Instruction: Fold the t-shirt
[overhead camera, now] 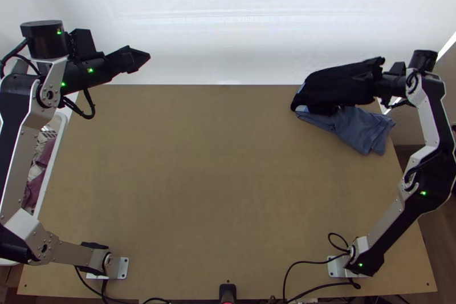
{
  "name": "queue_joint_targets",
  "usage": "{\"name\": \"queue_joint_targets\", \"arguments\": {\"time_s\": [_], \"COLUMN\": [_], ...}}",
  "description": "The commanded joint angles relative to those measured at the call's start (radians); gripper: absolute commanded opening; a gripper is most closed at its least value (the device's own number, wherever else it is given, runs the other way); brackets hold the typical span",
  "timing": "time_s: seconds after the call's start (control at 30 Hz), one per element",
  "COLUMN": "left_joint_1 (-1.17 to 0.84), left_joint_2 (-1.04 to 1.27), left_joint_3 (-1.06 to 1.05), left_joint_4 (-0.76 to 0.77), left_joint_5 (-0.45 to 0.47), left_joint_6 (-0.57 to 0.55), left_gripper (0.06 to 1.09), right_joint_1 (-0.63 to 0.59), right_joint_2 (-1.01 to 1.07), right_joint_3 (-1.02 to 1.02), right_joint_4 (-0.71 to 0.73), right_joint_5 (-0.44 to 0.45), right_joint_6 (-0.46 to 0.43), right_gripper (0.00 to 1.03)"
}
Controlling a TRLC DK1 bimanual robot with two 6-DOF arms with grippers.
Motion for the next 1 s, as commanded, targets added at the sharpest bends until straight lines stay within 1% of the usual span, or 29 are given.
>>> {"name": "queue_joint_targets", "arguments": {"time_s": [0.0, 0.17, 0.2, 0.23, 0.27, 0.3, 0.33, 0.37, 0.4, 0.43, 0.5, 0.53, 0.6, 0.63, 0.73, 0.8, 0.87, 0.97], "left_joint_1": [0.003, -0.005, -0.006, -0.006, -0.008, -0.008, -0.009, -0.009, -0.011, -0.014, -0.015, -0.017, -0.017, -0.017, -0.015, -0.014, -0.011, -0.003], "left_joint_2": [-0.015, -0.011, -0.011, -0.009, -0.009, -0.008, -0.008, -0.008, -0.008, -0.008, -0.008, -0.008, -0.008, -0.009, -0.012, -0.018, -0.023, -0.032], "left_joint_3": [-0.009, -0.008, -0.009, -0.009, -0.009, -0.009, -0.009, -0.008, -0.009, -0.008, -0.008, -0.008, -0.006, -0.005, -0.005, -0.005, -0.003, -0.003], "left_joint_4": [0.002, 0.01, 0.01, 0.01, 0.012, 0.012, 0.012, 0.012, 0.012, 0.013, 0.013, 0.013, 0.013, 0.013, 0.013, 0.013, 0.013, 0.013], "left_joint_5": [0.008, 0.008, 0.008, 0.008, 0.008, 0.008, 0.008, 0.008, 0.008, 0.008, 0.008, 0.008, 0.008, 0.008, 0.008, 0.008, 0.008, 0.007], "left_joint_6": [0.01, 0.008, 0.008, 0.008, 0.008, 0.01, 0.008, 0.008, 0.008, 0.008, 0.008, 0.01, 0.008, 0.008, 0.008, 0.008, 0.008, 0.01], "left_gripper": [1.04, 1.04, 1.04, 1.04, 1.04, 1.04, 1.04, 1.04, 1.04, 1.04, 1.04, 1.04, 1.04, 1.04, 1.04, 1.04, 1.04, 1.04], "right_joint_1": [-0.033, -0.077, -0.085, -0.094, -0.1, -0.106, -0.114, -0.122, -0.131, -0.138, -0.161, -0.169, -0.186, -0.192, -0.207, -0.204, -0.177, -0.108], "right_joint_2": [-0.033, -0.051, -0.062, -0.071, -0.08, -0.088, -0.096, -0.105, -0.113, -0.12, -0.137, -0.145, -0.16, -0.169, -0.205, -0.251, -0.3, -0.349], "right_joint_3": [-0.064, -0.133, -0.149, -0.164, -0.176, -0.189, -0.199, -0.21, -0.219, -0.228, -0.247, -0.256, -0.274, -0.285, -0.313, -0.32, -0.328, -0.365], "right_joint_4": [-0.002, -0.024, -0.025, -0.025, -0.024, -0.025, -0.025, -0.027, -0.027, -0.027, -0.025, -0.027, -0.024, -0.007, 0.063, 0.119, 0.189, 0.364], "right_joint_5": [0.027, 0.072, 0.076, 0.081, 0.095, 0.107, 0.116, 0.127, 0.141, 0.162, 0.208, 0.249, 0.354, 0.427, 0.579, 0.608, 0.61, 0.61], "right_joint_6": [-0.094, -0.183, -0.194, -0.203, -0.214, -0.229, -0.238, -0.254, -0.264, -0.281, -0.31, -0.33, -0.372, -0.386, -0.421, -0.422, -0.424, -0.45], "right_gripper": [0.03, 0.03, 0.05, 0.11, 0.23, 0.44, 0.71, 0.9, 0.96, 0.98, 0.98, 0.98, 0.98, 0.98, 0.98, 0.98, 0.98, 0.98]}}
